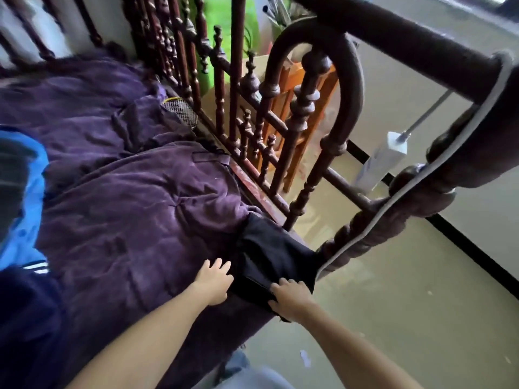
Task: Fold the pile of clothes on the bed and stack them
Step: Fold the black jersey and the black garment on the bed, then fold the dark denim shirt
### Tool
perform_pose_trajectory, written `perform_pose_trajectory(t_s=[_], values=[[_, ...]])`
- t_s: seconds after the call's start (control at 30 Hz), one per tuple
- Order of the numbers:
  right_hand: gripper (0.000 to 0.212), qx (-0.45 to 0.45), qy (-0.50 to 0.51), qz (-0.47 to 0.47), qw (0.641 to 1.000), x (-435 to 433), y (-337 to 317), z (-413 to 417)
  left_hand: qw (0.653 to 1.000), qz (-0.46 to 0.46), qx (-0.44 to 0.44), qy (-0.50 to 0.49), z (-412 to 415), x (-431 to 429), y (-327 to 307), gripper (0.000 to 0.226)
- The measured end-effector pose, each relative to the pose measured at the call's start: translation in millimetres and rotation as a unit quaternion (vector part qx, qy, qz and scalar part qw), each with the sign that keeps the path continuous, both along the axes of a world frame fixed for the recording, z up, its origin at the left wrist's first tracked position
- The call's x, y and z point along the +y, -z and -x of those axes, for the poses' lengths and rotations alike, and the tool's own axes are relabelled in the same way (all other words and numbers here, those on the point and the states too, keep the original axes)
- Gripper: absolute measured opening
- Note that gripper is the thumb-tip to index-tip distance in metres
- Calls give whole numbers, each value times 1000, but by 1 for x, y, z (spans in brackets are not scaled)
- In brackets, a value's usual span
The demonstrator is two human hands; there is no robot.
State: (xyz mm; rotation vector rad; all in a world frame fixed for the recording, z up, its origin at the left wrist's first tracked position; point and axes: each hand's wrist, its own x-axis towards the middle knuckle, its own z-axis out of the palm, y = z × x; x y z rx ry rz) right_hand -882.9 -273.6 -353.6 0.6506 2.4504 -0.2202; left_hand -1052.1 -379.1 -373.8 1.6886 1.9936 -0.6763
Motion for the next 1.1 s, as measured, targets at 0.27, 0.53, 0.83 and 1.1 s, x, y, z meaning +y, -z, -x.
perform_pose_trajectory(t_s=[0.27,0.53,0.83,1.1], values=[[26,157,-78,-42,984,7,-14,75,983,-75,44,-161,36,-36,-32,43],[29,207,-250,-53,944,-77,-40,149,905,-150,99,-386,59,-167,-70,45],[35,269,-349,48,896,-216,-96,198,791,-282,247,-483,52,-345,-112,56],[43,237,-480,44,843,-388,-119,195,713,-306,293,-559,-4,-516,-129,54]])
